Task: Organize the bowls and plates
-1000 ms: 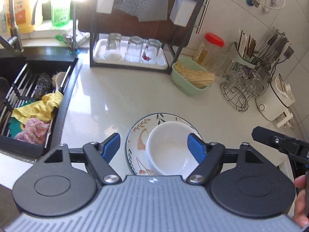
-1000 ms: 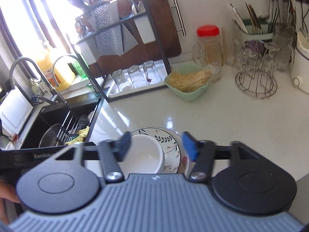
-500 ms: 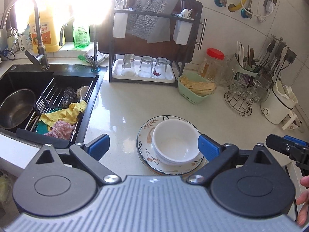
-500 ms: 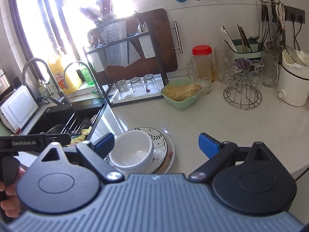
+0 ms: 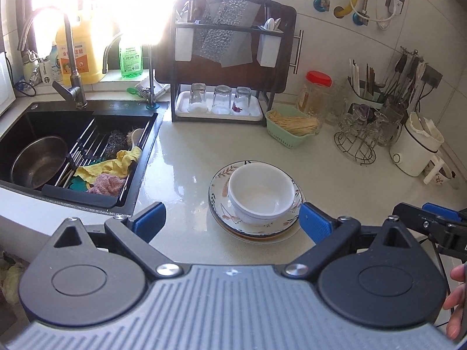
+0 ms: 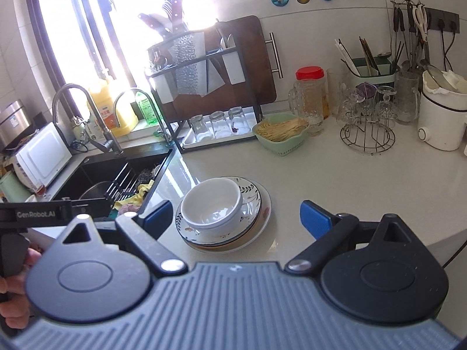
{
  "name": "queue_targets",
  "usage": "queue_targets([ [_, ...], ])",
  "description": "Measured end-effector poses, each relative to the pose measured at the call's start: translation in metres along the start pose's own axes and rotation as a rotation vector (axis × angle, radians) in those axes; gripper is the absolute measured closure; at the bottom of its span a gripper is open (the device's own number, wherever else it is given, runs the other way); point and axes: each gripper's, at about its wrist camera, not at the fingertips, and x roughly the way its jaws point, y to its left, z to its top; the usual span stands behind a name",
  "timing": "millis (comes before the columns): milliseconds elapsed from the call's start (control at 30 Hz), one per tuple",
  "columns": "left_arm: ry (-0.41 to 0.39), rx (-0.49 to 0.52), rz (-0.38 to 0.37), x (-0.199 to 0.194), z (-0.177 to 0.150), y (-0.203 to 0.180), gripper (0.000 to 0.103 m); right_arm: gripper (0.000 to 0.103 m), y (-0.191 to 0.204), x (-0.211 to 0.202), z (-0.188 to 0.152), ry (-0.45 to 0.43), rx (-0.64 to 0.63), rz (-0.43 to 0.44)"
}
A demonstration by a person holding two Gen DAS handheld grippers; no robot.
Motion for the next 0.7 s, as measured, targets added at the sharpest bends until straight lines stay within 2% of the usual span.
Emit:
queue_targets([
  [300, 0.000, 0.023, 0.014, -0.016, -0.014, -0.010, 0.004, 0.008, -0.004, -0.012, -0.007, -0.005, -0.014, -0.001],
  [533, -0.005, -0.019, 0.035, -0.021, -0.017, -0.005, 0.004, 0.008, -0.004, -0.015, -0.006, -0.004, -0.027, 0.010],
  [700, -0.008, -0.009, 0.037, -0.025, -0.016, -0.004, 0.004, 0.008, -0.004, -0.017, -0.007, -0.006, -0.039, 0.005],
])
